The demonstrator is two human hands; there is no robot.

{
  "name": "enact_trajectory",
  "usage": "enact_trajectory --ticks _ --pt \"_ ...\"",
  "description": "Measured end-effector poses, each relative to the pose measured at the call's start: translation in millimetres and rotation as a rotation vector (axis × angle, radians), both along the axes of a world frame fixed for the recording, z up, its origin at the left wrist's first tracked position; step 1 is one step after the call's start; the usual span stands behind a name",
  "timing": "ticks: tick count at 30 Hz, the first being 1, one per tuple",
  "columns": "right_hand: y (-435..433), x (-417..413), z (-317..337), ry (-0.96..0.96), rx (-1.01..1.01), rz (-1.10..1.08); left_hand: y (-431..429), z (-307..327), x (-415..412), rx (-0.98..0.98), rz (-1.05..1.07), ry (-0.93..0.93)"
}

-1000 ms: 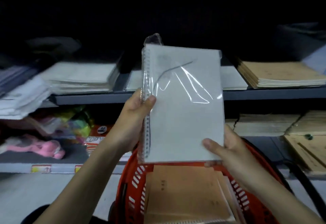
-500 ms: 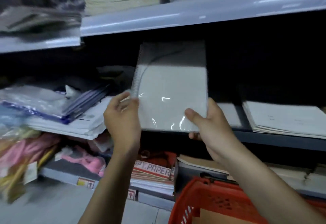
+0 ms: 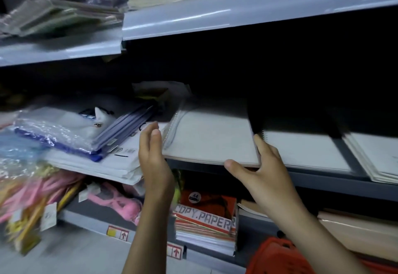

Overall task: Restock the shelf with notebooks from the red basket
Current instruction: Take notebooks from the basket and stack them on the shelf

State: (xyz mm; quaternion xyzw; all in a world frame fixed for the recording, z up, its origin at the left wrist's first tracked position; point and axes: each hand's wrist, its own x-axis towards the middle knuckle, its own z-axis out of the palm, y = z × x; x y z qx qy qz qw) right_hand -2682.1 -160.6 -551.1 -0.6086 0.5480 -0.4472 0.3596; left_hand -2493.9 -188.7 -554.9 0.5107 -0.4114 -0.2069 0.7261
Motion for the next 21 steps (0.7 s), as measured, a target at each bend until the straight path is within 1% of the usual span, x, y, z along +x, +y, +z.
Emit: enact_trajectory --ticks 2,5,7,10,12,16,21 --pt "0.8 2.1 0.1 0.007 -0.030 -0.027 -6.4 -3.6 3.5 0.018 -0.113 0.103" --pt "-5.3 6.8 -0.5 -0.004 -0.081 -0.076 -7.8 -5.0 8.7 0.023 -0.178 0.155" --pt "-10.6 11.0 3.6 -0.018 -0.089 -0.082 -5.2 -3.9 10.3 0.021 -0.190 0.147" --pt "-21.8 16.6 6.0 -0.051 -0.083 -0.095 -6.0 -5.2 9.8 0.045 -0.169 0.044" --pt "-26.7 20.0 6.0 -0.053 -0.079 -0.115 -9.8 -6.5 8.6 0.048 -0.124 0.015" --pt "-32.4 22.2 4.5 0.060 -0.082 -0.201 -18.2 -6.3 4.9 0.025 -0.021 0.074" --pt "-34.2 20.5 11.3 0.186 -0.047 -0.233 -23.9 -5.0 -2.8 0.023 0.076 0.154"
